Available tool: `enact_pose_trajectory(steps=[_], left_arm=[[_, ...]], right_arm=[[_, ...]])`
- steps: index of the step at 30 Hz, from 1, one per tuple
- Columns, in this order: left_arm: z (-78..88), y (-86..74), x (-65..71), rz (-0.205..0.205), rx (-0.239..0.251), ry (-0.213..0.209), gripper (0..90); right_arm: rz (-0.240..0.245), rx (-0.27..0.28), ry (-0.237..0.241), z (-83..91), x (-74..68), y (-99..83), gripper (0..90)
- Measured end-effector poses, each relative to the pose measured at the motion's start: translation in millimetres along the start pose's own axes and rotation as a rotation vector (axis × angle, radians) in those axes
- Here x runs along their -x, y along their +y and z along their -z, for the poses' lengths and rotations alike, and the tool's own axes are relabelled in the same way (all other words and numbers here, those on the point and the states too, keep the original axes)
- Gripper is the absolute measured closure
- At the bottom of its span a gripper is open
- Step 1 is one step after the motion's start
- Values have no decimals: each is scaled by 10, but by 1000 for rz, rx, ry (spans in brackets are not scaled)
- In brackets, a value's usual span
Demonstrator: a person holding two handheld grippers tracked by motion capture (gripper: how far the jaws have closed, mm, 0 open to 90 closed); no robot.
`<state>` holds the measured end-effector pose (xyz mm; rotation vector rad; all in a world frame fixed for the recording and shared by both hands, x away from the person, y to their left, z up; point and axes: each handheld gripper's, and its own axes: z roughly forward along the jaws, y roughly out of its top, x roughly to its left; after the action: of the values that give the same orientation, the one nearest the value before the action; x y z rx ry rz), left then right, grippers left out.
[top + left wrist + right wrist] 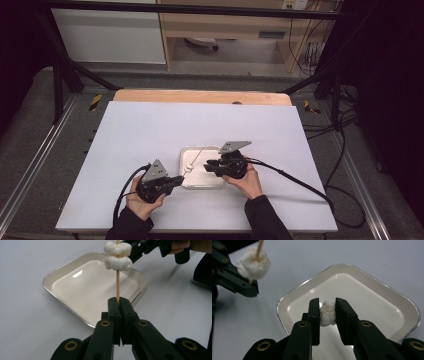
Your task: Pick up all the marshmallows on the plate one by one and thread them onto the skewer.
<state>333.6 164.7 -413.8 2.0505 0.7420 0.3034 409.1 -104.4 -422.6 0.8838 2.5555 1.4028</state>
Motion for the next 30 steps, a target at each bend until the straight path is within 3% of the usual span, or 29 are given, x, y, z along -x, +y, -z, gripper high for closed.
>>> enact_pose_trajectory(steps=[8,19,30], left_arm=[[-12,7,51,-23,11,-19,884],[-29,14,123,-67,28,-46,884],[-47,17,149,-84,21,-58,884]], right_arm=[[-148,145,91,354,87,21,746],[-223,306,187,699,85,133,744],[-242,355,237,760,75,199,742]])
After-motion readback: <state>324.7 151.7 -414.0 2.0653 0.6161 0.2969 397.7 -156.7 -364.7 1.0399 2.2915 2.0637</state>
